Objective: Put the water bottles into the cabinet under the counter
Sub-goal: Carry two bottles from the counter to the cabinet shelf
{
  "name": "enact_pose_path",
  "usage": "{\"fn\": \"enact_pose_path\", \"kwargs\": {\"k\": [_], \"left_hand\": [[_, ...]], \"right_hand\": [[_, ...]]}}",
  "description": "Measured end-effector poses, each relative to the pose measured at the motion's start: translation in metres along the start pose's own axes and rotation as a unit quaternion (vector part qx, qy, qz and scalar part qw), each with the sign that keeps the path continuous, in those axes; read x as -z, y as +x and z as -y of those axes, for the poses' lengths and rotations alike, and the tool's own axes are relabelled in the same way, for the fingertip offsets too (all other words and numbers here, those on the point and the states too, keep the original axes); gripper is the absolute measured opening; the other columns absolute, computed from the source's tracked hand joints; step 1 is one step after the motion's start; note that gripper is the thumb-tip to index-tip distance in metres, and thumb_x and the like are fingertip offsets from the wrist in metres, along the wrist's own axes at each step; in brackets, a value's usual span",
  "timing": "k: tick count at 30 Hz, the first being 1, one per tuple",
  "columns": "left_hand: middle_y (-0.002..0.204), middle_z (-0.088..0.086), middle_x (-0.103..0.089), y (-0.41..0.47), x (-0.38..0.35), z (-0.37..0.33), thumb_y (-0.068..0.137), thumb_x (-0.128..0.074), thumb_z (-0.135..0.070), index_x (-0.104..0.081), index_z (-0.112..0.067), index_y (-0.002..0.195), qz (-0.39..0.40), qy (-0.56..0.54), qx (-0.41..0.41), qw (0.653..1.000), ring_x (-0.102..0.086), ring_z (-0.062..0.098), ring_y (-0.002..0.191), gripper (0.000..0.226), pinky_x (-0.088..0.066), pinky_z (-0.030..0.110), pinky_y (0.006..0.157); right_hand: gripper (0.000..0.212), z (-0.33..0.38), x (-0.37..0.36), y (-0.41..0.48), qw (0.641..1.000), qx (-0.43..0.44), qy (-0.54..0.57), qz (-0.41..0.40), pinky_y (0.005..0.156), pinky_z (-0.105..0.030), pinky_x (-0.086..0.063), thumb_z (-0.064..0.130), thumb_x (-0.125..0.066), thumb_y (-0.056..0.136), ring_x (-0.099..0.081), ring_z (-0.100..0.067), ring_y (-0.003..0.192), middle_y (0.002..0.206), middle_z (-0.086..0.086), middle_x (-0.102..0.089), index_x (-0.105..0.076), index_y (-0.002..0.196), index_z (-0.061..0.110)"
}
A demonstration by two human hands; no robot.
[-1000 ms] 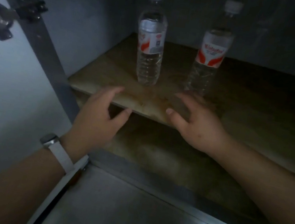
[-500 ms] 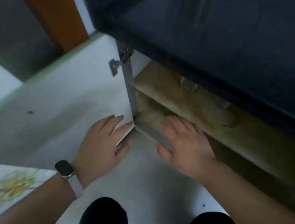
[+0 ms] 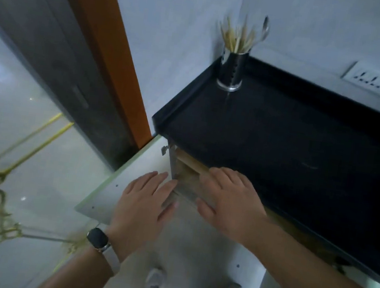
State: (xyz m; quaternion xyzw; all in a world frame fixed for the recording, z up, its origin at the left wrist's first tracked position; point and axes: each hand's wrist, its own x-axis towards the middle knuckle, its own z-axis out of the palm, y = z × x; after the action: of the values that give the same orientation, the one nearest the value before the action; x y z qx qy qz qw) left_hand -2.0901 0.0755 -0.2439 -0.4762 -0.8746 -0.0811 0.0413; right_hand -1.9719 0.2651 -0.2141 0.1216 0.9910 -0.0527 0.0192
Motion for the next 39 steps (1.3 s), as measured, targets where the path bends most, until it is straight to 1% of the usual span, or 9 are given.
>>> {"fn": "enact_pose_path", "kwargs": {"k": [3, 6, 9, 16, 20, 25, 29, 33, 39], "left_hand": [[0.131, 0.001, -0.066, 0.019, 0.026, -0.011, 0.096, -0.04, -0.052, -0.065, -0.023, 0.129, -0.016, -0.018, -0.045, 0.999, -0.061, 0.026, 0.123, 0.051, -0.05, 0.044, 0.099], [0.135, 0.001, -0.062, 0.04, 0.034, -0.021, 0.097, -0.043, -0.049, -0.063, -0.022, 0.131, -0.031, -0.064, -0.129, 0.989, -0.054, 0.023, 0.129, 0.048, -0.043, 0.041, 0.105], [0.137, 0.003, -0.062, 0.058, 0.034, -0.036, 0.097, -0.046, -0.046, -0.063, -0.021, 0.133, -0.036, -0.101, -0.213, 0.971, -0.054, 0.026, 0.129, 0.047, -0.048, 0.046, 0.103], [0.138, 0.004, -0.061, 0.077, 0.03, -0.124, 0.096, -0.049, -0.045, -0.061, -0.02, 0.134, -0.021, -0.134, -0.404, 0.905, -0.053, 0.027, 0.131, 0.047, -0.045, 0.045, 0.105], [0.14, 0.002, -0.059, 0.066, 0.037, -0.194, 0.097, -0.046, -0.048, -0.057, -0.024, 0.138, -0.004, -0.141, -0.494, 0.858, -0.052, 0.024, 0.133, 0.049, -0.044, 0.043, 0.106], [0.139, 0.004, -0.06, 0.038, 0.058, -0.274, 0.096, -0.046, -0.047, -0.061, -0.022, 0.136, -0.003, -0.15, -0.549, 0.822, -0.054, 0.027, 0.132, 0.049, -0.046, 0.046, 0.105], [0.138, 0.008, -0.061, 0.009, 0.072, -0.347, 0.095, -0.049, -0.046, -0.062, -0.019, 0.134, -0.011, -0.144, -0.594, 0.792, -0.054, 0.03, 0.13, 0.049, -0.047, 0.048, 0.104], [0.136, 0.009, -0.062, -0.034, 0.076, -0.437, 0.095, -0.048, -0.046, -0.063, -0.017, 0.133, -0.01, -0.14, -0.637, 0.758, -0.056, 0.032, 0.128, 0.05, -0.05, 0.052, 0.1], [0.132, 0.009, -0.064, -0.108, 0.068, -0.574, 0.092, -0.05, -0.046, -0.064, -0.017, 0.13, -0.024, -0.132, -0.689, 0.712, -0.057, 0.031, 0.124, 0.05, -0.049, 0.05, 0.1]], "right_hand": [[0.056, -0.001, 0.035, -0.017, 0.999, -0.017, -0.036, -0.024, 0.097, -0.046, -0.048, 0.054, -0.037, 0.087, -0.058, -0.033, 0.116, 0.126, -0.007, -0.062, -0.063, 0.123, 0.02], [0.06, -0.005, 0.054, -0.041, 0.995, -0.074, -0.055, -0.049, 0.098, -0.048, -0.049, 0.055, -0.036, 0.089, -0.059, -0.033, 0.119, 0.129, -0.008, -0.063, -0.063, 0.128, 0.02], [0.059, -0.007, 0.06, -0.077, 0.982, -0.166, -0.055, -0.064, 0.103, -0.047, -0.045, 0.056, -0.038, 0.091, -0.056, -0.031, 0.124, 0.132, -0.007, -0.061, -0.061, 0.132, 0.02], [0.056, 0.003, 0.066, -0.194, 0.918, -0.38, -0.077, -0.09, 0.104, -0.043, -0.043, 0.055, -0.043, 0.089, -0.056, -0.029, 0.123, 0.13, -0.003, -0.062, -0.061, 0.13, 0.021], [0.056, 0.004, 0.074, -0.267, 0.879, -0.458, -0.09, -0.093, 0.1, -0.047, -0.048, 0.055, -0.04, 0.089, -0.058, -0.032, 0.121, 0.13, -0.005, -0.062, -0.061, 0.129, 0.021], [0.054, -0.005, 0.08, -0.348, 0.83, -0.533, -0.103, -0.123, 0.096, -0.049, -0.05, 0.055, -0.039, 0.091, -0.062, -0.033, 0.115, 0.127, -0.005, -0.064, -0.063, 0.126, 0.02], [0.056, -0.021, 0.077, -0.414, 0.807, -0.566, -0.092, -0.143, 0.096, -0.048, -0.049, 0.055, -0.038, 0.091, -0.061, -0.032, 0.115, 0.126, -0.005, -0.064, -0.063, 0.126, 0.019], [0.054, -0.037, 0.07, -0.502, 0.781, -0.597, -0.083, -0.16, 0.096, -0.046, -0.049, 0.055, -0.04, 0.09, -0.06, -0.032, 0.115, 0.126, -0.005, -0.063, -0.062, 0.125, 0.02], [0.054, -0.053, 0.053, -0.641, 0.742, -0.645, -0.067, -0.171, 0.098, -0.044, -0.047, 0.056, -0.041, 0.09, -0.058, -0.032, 0.117, 0.127, -0.006, -0.063, -0.061, 0.126, 0.02]]}}
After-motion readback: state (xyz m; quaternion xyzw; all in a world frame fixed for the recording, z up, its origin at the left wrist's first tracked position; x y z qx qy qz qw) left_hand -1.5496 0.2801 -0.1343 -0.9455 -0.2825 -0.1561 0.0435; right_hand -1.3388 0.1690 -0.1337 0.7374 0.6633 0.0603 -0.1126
